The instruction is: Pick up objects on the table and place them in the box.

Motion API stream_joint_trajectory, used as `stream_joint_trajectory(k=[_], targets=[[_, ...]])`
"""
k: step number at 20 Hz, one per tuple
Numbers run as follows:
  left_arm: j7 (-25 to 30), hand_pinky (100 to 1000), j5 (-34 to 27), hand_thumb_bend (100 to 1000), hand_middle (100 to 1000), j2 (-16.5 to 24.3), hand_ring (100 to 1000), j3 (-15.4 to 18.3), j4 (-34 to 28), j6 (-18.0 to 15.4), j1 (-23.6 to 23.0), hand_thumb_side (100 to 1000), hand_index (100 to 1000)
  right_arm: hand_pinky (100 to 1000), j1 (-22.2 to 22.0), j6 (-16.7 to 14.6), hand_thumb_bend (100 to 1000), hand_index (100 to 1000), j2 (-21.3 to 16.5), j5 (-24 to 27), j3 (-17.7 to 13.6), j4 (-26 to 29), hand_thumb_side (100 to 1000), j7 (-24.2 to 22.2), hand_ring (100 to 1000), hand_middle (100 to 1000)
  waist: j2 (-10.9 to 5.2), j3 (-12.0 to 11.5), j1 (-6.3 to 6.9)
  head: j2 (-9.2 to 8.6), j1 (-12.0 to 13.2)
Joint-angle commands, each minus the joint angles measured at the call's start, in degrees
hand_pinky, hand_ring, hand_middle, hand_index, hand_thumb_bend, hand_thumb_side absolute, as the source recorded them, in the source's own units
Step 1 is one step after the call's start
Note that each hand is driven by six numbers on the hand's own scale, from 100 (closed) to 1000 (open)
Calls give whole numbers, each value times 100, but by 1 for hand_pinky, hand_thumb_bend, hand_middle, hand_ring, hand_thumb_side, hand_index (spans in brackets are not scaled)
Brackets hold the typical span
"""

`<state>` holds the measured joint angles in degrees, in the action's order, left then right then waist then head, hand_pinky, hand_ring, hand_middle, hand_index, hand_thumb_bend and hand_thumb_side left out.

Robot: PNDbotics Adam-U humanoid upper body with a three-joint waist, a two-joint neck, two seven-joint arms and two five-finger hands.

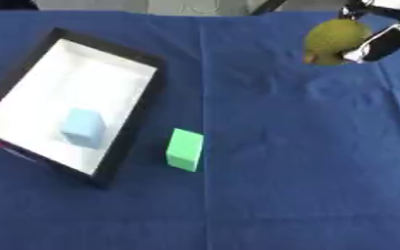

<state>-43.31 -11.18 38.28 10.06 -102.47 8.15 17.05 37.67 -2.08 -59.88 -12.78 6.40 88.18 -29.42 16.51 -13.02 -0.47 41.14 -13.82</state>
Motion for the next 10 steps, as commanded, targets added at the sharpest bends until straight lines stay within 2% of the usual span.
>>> stream_joint_trajectory(k=[1, 5, 10], targets=[[31, 673, 36, 559, 848, 226, 790, 57, -68, -9, 13, 592, 873, 823, 428, 23, 228, 553, -112, 135, -20, 316, 100, -34, 651, 386, -236, -9, 14, 23, -55], [55, 673, 62, 560, 847, 232, 790, 33, -63, 2, 9, 590, 873, 823, 1105, 135, 229, 556, 363, 99, 167, 435, 100, -165, 649, 387, -338, -34, 12, 77, -137], [66, 674, 103, 561, 847, 247, 790, 29, -59, 13, -23, 589, 873, 823, 1902, 221, 229, 558, 1108, -172, 422, 209, 100, -415, 649, 388, -431, -65, 3, 122, -189]])
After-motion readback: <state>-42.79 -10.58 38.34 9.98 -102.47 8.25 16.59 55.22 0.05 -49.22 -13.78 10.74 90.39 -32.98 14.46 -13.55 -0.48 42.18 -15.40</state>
